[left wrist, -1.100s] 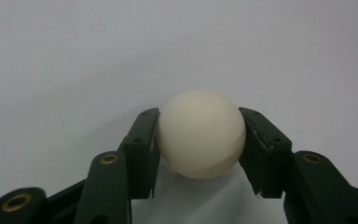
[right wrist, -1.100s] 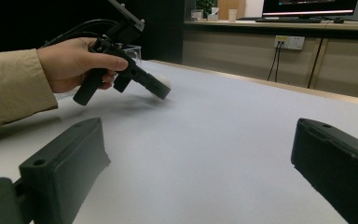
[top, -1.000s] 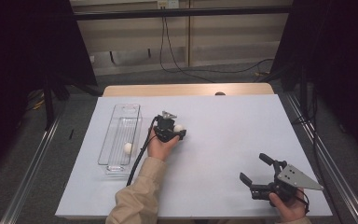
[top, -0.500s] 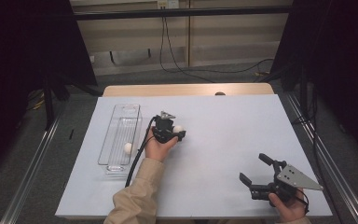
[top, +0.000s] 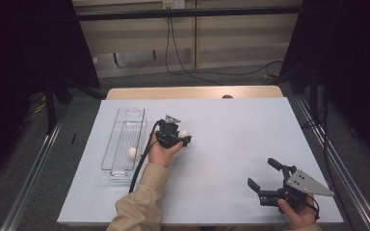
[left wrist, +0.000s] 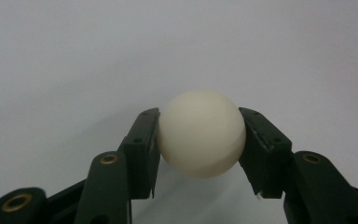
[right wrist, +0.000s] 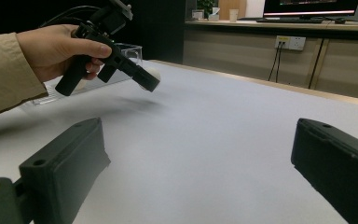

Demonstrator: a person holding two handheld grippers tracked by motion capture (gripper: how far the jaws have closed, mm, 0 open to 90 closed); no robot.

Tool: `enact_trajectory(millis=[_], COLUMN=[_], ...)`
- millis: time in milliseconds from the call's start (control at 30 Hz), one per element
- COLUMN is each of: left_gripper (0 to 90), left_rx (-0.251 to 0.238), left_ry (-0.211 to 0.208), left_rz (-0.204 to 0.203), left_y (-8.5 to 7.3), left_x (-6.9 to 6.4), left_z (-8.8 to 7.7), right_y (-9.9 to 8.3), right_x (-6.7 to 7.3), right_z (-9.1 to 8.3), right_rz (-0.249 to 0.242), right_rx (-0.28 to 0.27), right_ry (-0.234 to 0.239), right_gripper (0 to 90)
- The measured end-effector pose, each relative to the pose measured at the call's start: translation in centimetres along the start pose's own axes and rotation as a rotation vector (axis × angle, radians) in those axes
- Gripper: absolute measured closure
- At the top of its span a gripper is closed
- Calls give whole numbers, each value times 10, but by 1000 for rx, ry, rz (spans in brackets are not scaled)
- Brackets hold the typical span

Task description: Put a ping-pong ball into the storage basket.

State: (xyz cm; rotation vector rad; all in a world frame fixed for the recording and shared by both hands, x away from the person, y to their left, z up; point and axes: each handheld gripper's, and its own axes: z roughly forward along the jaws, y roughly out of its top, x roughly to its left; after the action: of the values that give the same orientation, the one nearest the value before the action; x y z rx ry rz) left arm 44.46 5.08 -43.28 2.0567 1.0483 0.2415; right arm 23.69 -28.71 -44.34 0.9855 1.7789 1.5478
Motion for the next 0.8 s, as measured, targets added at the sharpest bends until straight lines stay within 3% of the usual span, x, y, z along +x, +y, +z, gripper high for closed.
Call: enact_trajectory(millis=[267, 800], left_gripper=[510, 510], left_rx=[2, -7], left_ry=[-2, -22], left_rz=[10, -30], left_y=[3, 6], left_x=[-1, 1], left_z=[-9, -23], right_y=[0, 0], right_x=[0, 0], right_z=[0, 0], right_rz=[-5, -2], right_rx=[1, 1], right_ry=[3, 5], right_gripper=[24, 24])
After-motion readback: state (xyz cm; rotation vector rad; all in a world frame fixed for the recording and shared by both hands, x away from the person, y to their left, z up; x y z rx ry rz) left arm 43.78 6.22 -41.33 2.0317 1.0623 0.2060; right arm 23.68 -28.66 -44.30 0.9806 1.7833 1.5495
